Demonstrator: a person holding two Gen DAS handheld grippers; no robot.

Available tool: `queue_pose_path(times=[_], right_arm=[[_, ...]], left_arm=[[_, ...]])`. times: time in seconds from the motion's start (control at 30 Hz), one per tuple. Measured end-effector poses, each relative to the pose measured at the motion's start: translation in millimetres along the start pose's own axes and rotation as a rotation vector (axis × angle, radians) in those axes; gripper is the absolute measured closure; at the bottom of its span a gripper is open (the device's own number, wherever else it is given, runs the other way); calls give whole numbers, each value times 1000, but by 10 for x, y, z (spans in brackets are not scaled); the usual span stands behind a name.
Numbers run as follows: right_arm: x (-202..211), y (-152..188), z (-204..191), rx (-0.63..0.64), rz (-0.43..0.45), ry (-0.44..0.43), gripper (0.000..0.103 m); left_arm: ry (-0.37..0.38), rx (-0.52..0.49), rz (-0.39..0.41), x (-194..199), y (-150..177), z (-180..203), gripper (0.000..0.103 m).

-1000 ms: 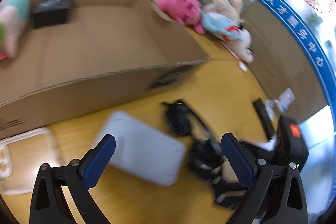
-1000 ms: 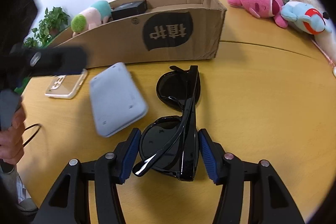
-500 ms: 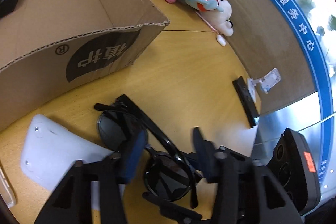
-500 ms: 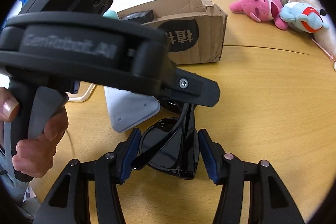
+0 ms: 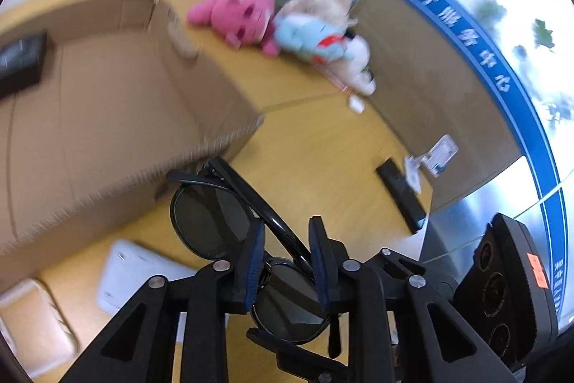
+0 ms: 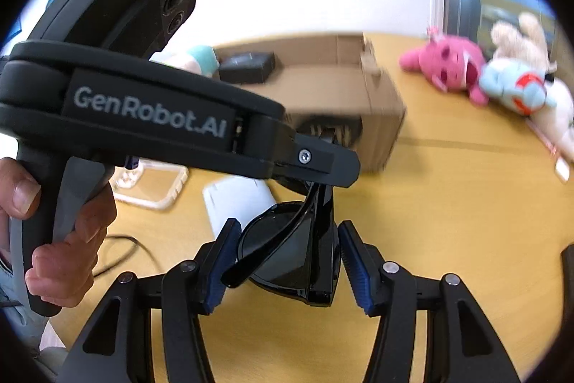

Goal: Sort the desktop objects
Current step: 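Lift the sunglasses with both grippers and carry them over the cardboard box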

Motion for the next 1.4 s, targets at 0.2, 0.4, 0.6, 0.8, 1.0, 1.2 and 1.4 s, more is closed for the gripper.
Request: queue_pose_path(times=[0.2,0.4,0.6,0.8,1.0,1.2,1.4], right_arm=[[-24,-518,-161,40,74,-16,48],[-221,-1256,-330,87,152,-54,48],[-643,-2011,-419,104,191,-103,48],[-1309,-2605,-328,83,154,-133,48],[-2129,-2678,-75,31,32,-137,48],[-2823,-2374,216,-16,-108,-122,48],[-3180,-1985,486,-84,-221,-104,48]], left_arm=[[-37,-52,84,375,-483,-39,84],[-76,-77,165,696,-1167,-290,85],[-106,-98,217,835,-1894,-647,88],[-48,-36,203,596,-2520,-1174,92],[-36,84,124,58,-2752,-1833,92],[-14,216,10,-601,-2651,-2484,92],[42,296,-87,-1107,-2396,-2662,94]])
Point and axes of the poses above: each gripper's, at about its wrist camera, not at the fingertips, and x roughly against the way its jaws point, z to its right, y to its underside, the point moved 10 cm from there along -x, roughly the way its jaws point, and after that the axes turned 7 degrees about z, right-handed, at the moved point
